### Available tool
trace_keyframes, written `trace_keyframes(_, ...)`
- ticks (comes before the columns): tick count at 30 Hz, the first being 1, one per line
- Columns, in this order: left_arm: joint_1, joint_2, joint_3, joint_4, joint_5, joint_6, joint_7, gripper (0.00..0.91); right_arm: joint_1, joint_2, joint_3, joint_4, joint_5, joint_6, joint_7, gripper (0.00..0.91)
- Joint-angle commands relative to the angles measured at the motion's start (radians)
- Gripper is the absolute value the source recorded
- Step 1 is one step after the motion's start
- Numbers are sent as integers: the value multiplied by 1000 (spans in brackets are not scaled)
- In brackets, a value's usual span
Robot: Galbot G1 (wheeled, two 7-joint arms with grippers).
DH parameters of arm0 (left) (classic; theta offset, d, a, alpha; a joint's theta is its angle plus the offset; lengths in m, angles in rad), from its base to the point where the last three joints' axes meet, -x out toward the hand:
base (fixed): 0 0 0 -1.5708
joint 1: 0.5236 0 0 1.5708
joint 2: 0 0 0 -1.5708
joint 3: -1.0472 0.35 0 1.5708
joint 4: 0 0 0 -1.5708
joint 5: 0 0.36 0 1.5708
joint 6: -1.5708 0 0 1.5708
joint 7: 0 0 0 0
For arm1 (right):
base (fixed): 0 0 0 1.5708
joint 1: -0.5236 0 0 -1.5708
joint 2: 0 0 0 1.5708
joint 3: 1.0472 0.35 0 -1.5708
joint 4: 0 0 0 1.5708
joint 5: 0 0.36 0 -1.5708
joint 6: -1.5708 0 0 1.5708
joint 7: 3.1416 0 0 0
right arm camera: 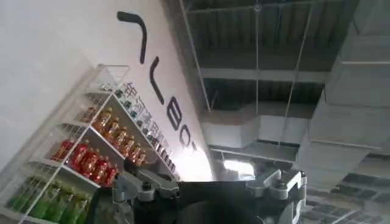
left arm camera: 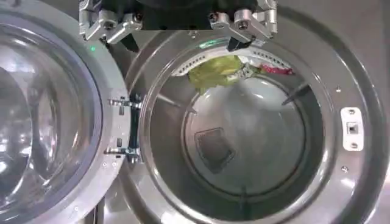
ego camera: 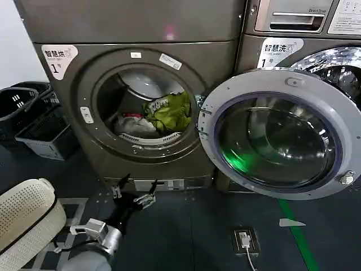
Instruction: Grasp the clothes from the dryer.
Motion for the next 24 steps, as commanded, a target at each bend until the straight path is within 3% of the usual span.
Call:
trace_keyframes(1, 4, 1, -6, -1, 10, -1, -4, 907, 0, 1, 0, 0, 6, 6, 1, 907)
trace_keyframes(24, 15, -4, 8, -5, 21, -29, -20, 907, -3, -2, -4, -7, 6, 15, 5, 907)
